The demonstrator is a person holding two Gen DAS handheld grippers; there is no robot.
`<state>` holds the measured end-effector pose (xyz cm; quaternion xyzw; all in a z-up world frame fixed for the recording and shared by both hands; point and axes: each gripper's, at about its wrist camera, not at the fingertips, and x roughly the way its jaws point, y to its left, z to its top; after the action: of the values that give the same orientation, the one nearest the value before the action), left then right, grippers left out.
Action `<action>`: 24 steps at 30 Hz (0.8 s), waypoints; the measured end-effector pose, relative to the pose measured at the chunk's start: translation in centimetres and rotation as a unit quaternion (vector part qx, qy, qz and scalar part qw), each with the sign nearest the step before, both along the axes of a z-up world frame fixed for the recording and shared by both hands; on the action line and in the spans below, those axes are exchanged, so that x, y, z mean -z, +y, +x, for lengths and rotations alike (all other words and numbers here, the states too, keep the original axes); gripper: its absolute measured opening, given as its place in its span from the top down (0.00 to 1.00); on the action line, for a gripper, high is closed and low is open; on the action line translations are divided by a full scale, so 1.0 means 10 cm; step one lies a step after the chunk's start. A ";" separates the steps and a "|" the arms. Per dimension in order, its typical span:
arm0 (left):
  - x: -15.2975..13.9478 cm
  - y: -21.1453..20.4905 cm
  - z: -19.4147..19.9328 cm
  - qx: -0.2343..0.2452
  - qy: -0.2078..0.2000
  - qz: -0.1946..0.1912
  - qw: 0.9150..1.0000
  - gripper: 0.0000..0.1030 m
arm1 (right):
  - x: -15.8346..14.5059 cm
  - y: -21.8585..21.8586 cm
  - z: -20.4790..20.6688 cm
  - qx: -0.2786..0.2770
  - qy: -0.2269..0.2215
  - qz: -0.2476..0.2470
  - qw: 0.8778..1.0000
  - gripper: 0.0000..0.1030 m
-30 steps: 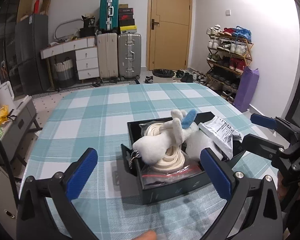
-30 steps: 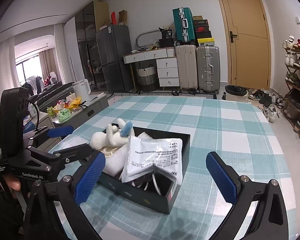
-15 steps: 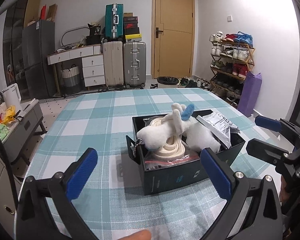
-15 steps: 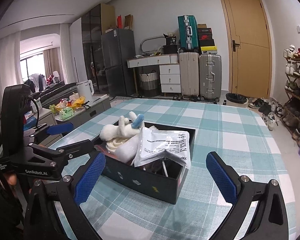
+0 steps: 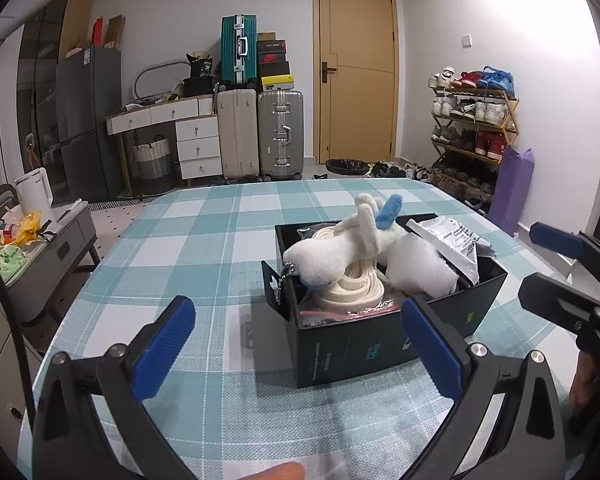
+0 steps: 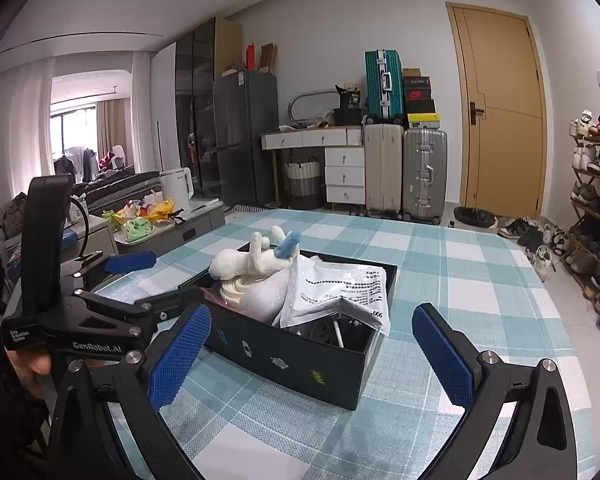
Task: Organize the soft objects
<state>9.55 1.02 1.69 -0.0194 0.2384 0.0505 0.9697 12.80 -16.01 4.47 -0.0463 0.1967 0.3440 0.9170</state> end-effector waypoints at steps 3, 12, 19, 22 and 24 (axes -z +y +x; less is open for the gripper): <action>0.01 -0.02 0.02 -0.004 0.000 0.003 1.000 0.00 | 0.02 0.00 -0.01 0.003 -0.003 -0.001 1.000 0.01; 0.01 -0.03 -0.03 -0.007 -0.010 0.011 1.000 0.00 | 0.01 0.00 -0.02 0.012 -0.009 -0.001 1.000 0.01; 0.00 0.02 -0.05 -0.008 -0.014 0.002 1.000 0.00 | 0.01 0.00 -0.05 0.013 -0.016 -0.002 1.000 0.01; 0.00 0.02 -0.05 -0.009 -0.014 0.003 1.000 0.00 | 0.01 0.00 -0.06 0.013 -0.016 -0.003 1.000 0.01; 0.00 0.02 -0.05 -0.009 -0.015 0.002 1.000 0.00 | 0.01 0.01 -0.07 0.012 -0.015 -0.004 1.000 0.01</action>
<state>9.06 1.19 1.69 -0.0200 0.2239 0.0591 0.9726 12.13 -15.92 4.37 -0.0525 0.1848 0.3315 0.9237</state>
